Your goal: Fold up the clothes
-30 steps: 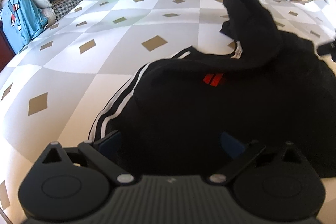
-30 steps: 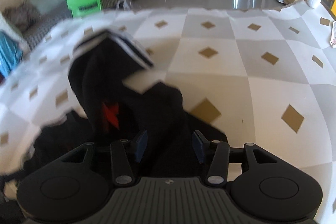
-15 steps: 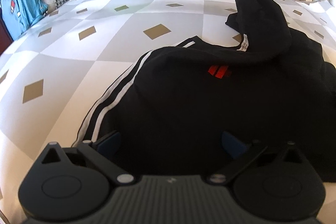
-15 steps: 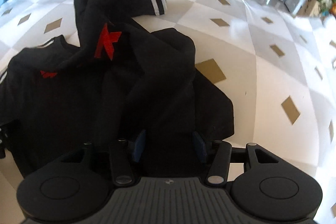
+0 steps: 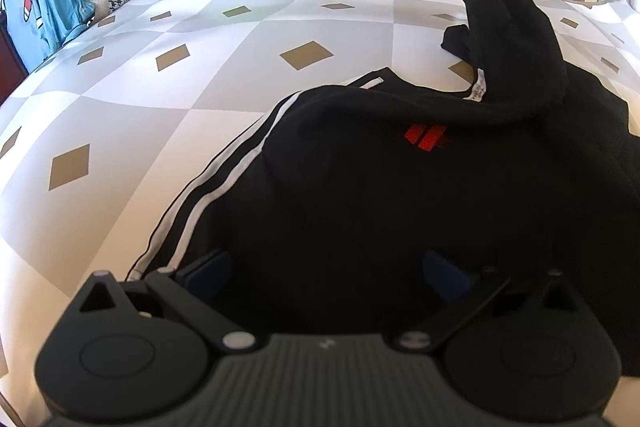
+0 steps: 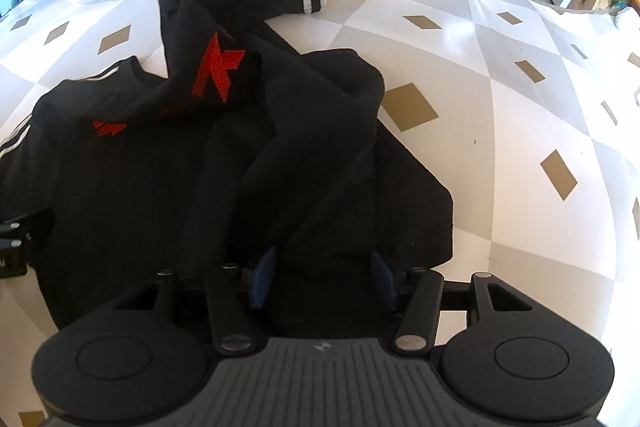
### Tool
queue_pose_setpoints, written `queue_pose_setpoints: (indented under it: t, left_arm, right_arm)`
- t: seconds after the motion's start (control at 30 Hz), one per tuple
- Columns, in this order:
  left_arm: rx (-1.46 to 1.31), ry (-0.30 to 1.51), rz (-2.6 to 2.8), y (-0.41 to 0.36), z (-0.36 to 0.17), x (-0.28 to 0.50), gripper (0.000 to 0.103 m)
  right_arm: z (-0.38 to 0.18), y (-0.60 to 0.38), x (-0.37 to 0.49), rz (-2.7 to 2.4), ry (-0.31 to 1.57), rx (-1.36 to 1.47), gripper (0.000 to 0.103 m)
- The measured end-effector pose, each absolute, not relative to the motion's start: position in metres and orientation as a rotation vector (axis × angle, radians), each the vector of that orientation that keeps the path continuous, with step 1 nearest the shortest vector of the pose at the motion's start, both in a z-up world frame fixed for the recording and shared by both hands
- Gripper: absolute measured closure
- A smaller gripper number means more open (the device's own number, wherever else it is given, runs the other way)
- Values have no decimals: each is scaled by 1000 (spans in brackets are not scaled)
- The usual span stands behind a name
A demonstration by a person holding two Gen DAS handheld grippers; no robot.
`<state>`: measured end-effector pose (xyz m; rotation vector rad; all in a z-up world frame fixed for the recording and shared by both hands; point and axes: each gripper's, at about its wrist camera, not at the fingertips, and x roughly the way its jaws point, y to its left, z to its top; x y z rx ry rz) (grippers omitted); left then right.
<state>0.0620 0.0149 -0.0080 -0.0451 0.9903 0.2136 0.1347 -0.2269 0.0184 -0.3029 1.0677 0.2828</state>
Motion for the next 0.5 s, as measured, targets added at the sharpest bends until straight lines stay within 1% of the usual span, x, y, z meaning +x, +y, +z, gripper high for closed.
queue_pose_setpoints:
  t: [0.5]
  left_arm:
    - [-34,1013,223,27,-5,57,0]
  right_arm:
    - [18,-218,113,268,1074,-275,50]
